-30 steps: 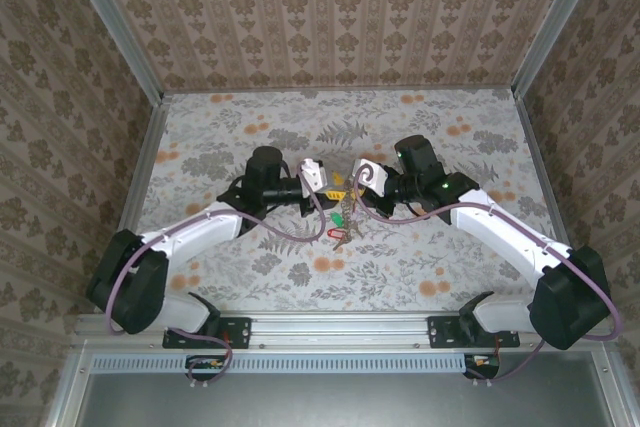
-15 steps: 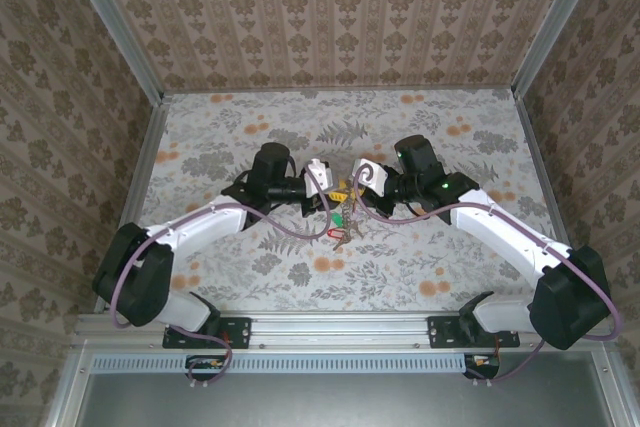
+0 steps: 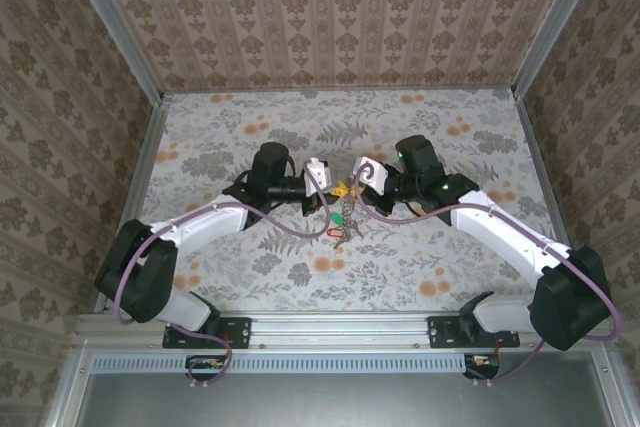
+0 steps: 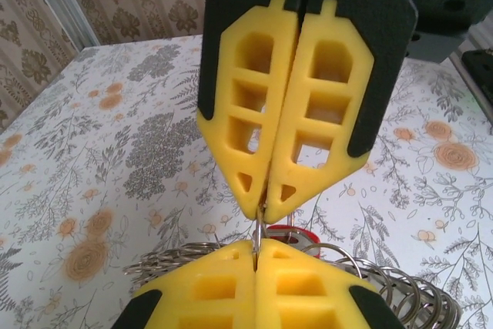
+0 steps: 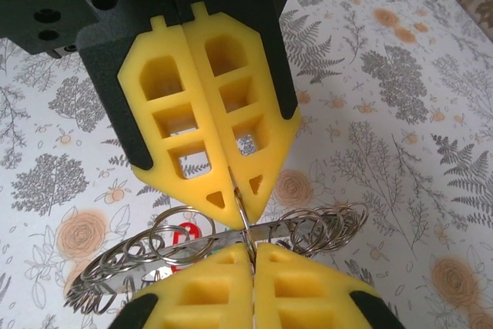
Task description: Put the keys on the keyring
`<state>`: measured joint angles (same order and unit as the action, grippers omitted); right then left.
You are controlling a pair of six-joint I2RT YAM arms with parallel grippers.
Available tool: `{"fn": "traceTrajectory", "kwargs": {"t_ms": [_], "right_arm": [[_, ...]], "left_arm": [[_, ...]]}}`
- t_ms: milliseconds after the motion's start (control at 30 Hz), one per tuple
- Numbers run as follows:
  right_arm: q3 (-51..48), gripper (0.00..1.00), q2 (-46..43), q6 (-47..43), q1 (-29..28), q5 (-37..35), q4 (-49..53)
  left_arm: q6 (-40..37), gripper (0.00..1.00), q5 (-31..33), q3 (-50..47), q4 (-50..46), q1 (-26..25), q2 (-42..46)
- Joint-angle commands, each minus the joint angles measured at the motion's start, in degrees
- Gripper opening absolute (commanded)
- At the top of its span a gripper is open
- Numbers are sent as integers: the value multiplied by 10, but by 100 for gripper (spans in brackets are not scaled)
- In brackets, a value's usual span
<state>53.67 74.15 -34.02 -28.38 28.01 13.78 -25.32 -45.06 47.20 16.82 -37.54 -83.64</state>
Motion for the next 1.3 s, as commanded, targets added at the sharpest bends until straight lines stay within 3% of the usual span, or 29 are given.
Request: {"fn": "traceTrajectory", "kwargs": {"t_ms": [0,200,400,500,800,1267], "right_arm": [[-26,13,-10,24,-1,13,-53],[-58,21,-7,55,10,29,-109],[-71,19,-8,79,22,51,-143],[-74,17,-14,86,26,54,-153],[-88,25,-33,85,32,40,-163],[-88,29,-38,107,40,85,-190]], "left_arm": [[48,0,-51,-17,108,0,-3],[86,0,-67,-32,178,3,-9],[121,0,-71,-47,236,5,-17],[123,0,-69,-51,240,6,-18],[135,0,-70,-55,257,6,-16],[135,0,-68,-57,256,6,-14]]}}
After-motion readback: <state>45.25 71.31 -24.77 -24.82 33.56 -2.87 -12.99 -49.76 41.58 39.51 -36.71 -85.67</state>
